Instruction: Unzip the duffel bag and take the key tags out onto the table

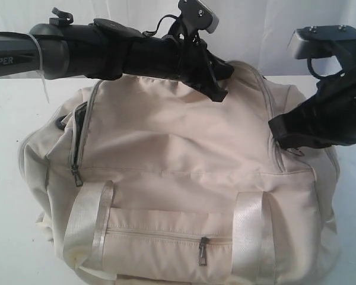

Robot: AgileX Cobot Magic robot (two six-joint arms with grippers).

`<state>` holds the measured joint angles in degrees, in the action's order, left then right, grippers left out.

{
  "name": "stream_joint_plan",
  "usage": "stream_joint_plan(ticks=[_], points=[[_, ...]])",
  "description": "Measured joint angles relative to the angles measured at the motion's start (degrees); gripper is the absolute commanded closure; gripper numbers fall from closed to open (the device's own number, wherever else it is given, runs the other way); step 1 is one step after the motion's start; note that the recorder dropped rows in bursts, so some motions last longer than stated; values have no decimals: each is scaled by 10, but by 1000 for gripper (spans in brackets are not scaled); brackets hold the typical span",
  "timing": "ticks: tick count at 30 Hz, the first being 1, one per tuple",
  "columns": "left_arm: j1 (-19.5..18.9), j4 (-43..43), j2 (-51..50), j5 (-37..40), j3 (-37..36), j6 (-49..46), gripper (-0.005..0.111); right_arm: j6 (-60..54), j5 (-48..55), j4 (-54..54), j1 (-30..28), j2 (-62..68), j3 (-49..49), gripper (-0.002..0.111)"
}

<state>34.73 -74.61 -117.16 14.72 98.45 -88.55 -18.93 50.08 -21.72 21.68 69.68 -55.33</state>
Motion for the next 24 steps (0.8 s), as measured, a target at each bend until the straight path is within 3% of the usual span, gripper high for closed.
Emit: stream_joint_plan(ticks=[10,24], points=[[0,6,0,20,0,0,107,-21,38,-4,0,-43,12,108],[0,13,0,27,0,11,107,-27,4,-23,0,-68,69,108]])
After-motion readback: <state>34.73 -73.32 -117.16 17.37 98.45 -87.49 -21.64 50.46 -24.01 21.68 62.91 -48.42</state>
